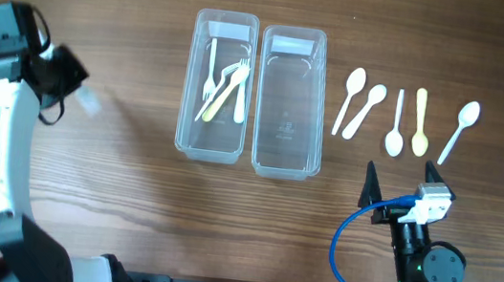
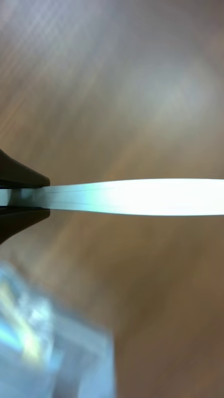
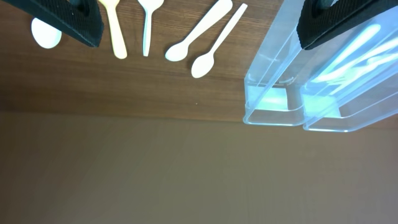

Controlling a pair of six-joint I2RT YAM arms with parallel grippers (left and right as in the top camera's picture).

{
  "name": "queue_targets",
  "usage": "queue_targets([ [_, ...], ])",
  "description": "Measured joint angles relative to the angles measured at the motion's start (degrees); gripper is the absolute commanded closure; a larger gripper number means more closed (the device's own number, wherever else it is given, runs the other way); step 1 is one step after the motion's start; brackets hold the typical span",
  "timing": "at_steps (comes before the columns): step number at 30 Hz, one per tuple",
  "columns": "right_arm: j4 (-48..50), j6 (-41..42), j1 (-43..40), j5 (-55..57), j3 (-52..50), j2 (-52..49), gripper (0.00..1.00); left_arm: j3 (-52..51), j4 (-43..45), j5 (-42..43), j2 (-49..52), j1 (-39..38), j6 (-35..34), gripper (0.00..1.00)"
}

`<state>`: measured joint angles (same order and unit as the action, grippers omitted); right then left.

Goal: Pack container
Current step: 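Carry the white fork into the left container and release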

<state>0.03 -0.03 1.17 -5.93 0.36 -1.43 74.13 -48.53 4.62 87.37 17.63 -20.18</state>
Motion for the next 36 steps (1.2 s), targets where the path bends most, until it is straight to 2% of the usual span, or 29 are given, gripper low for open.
queue_targets([
  [6, 0.00, 0.00, 0.00, 0.00, 0.00, 0.00, 0.00, 1.86, 4.11, 6.14, -0.90, -10.38, 0.50, 0.96],
  [13, 0.00, 0.00, 0.00, 0.00, 0.00, 0.00, 0.00, 1.86, 6.36, 8.00, 0.22, -22.34, 6.73, 0.96],
  [22, 0.00, 0.00, 0.00, 0.00, 0.00, 0.00, 0.00, 1.86, 5.33, 8.57, 6.05, -27.19, 9.25, 0.94],
  [24, 0.00, 0.00, 0.00, 0.00, 0.00, 0.00, 0.00, 1.86, 5.44, 8.59, 8.59, -28.06, 9.44, 0.80],
  [26, 0.00, 0.00, 0.00, 0.00, 0.00, 0.00, 0.00, 1.84, 6.58, 9.09, 9.57, -28.59, 10.01, 0.52],
  [27, 0.00, 0.00, 0.00, 0.02, 0.00, 0.00, 0.00, 1.84, 7.56, 9.70, 10.01, -28.98, 10.01, 0.46],
  [30, 0.00, 0.00, 0.00, 0.00, 0.00, 0.00, 0.00, 1.84, 10.67, 11.87, 10.34, -29.94, 10.03, 0.36],
  [33, 0.00, 0.00, 0.00, 0.00, 0.00, 0.00, 0.00, 2.05, 12.17, 13.11, 10.34, -30.05, 10.10, 0.32],
  [36, 0.00, 0.00, 0.00, 0.00, 0.00, 0.00, 0.00, 3.02, 12.07, 13.40, 10.34, -29.35, 10.25, 0.15],
])
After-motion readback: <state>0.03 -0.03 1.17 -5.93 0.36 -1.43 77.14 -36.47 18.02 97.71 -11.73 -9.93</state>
